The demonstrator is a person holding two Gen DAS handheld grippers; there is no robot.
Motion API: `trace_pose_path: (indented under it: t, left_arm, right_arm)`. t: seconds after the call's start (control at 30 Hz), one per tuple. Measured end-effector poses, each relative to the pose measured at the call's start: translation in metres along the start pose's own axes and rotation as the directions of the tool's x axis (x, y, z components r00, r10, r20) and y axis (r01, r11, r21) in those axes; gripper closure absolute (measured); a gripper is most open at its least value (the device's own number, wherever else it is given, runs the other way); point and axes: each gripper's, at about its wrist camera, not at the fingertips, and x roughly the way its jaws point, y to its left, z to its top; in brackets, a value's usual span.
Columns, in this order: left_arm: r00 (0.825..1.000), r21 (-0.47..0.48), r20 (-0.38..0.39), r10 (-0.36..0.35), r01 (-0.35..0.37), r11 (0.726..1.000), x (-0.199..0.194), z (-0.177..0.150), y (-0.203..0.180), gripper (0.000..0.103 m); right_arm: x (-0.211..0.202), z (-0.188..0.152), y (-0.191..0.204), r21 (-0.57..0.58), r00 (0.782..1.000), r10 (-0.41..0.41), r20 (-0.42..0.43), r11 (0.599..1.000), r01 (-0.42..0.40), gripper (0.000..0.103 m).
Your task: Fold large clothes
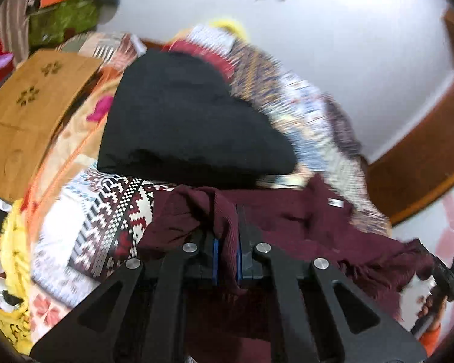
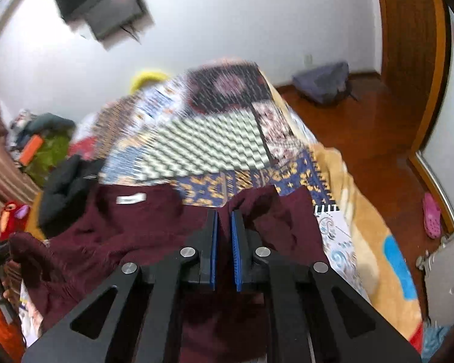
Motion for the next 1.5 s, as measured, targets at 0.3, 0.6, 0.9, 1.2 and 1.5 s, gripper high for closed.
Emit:
trace_pose_path:
  t: [0.3, 0.6, 0.9, 1.2, 1.5]
  left_arm:
    - [0.989, 0.052, -0.128, 0.080, -0.073, 0.996, 0.049, -0.004, 0.003, 0.091]
    - [0.995, 0.082, -0.090, -0.047, 0.054, 0.995, -0.019, 0.009, -0.039, 0.050]
    - [0.999, 0.150, -0.011, -0.053, 0.054, 0.987, -0.061, -0.001, -0.066, 0.027]
    - [0.989, 0.252, -0.150, 0.001, 0.037, 0.967, -0.021, -0.059, -0.076, 0.021]
    - [0.976, 0.410, -0.181, 0.125, -0.040, 0.911, 0.026, -0.127, -0.086, 0.012]
  right_arm:
    - [-0.009, 0.009, 0.002, -0.018, 0.999, -0.020, 0.034, 1.000, 0.020, 0.093]
    - [-0.067, 0.023, 0.031, -0.057, 0.986, 0.055, 0.156, 0.997, -0.046, 0.061]
    - [-0.070, -0.008, 0.078, -0.207, 0.992, 0.112, 0.057, 0.973, -0.097, 0.049]
    - [-0.032, -0.054, 0.118, -0.314, 0.983, 0.134, -0.124, 0.934, -0.167, 0.041]
    - [0.007, -0.109, 0.124, -0.463, 0.980, -0.024, -0.196, 0.884, -0.071, 0.036]
